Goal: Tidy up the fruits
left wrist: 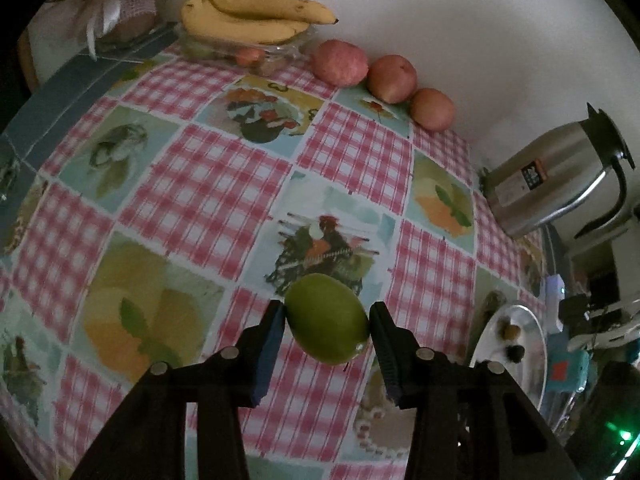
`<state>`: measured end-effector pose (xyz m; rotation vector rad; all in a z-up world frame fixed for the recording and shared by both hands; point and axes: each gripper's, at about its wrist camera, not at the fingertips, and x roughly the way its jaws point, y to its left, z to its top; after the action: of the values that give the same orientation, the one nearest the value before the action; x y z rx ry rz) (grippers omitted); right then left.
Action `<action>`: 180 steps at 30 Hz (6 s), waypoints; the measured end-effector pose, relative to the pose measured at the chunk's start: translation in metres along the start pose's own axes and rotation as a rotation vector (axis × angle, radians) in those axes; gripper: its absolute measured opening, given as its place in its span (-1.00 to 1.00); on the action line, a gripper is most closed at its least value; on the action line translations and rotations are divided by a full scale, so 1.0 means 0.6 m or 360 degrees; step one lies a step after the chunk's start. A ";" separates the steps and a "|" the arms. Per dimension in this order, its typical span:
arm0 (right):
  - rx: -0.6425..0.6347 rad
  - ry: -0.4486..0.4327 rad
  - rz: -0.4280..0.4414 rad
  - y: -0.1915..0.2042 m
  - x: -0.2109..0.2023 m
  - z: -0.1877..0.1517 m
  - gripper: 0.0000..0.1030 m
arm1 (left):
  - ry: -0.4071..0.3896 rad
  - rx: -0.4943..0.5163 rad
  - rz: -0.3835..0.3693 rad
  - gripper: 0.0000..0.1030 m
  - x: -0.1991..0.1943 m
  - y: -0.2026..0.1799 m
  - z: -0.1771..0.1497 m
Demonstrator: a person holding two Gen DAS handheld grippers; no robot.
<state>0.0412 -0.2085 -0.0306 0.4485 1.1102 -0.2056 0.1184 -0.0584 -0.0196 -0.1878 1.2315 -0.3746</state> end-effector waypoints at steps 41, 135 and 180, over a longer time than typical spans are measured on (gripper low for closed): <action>0.0447 -0.0092 -0.0227 -0.197 -0.119 -0.035 -0.44 | 0.0134 0.0204 -0.0229 -0.09 -0.025 -0.134 -0.090; 0.0684 0.0009 -0.0425 -0.290 -0.139 -0.077 0.21 | 0.0007 0.0617 0.0246 1.00 0.010 -0.197 -0.150; 0.0174 -0.0059 -0.0432 -0.133 -0.182 -0.192 0.62 | -0.0078 0.0613 0.0572 1.00 -0.123 -0.068 -0.227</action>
<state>-0.1307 -0.2350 0.0055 0.3882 1.1250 -0.5132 -0.0384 -0.0598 0.0146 0.3493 1.0956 -0.2841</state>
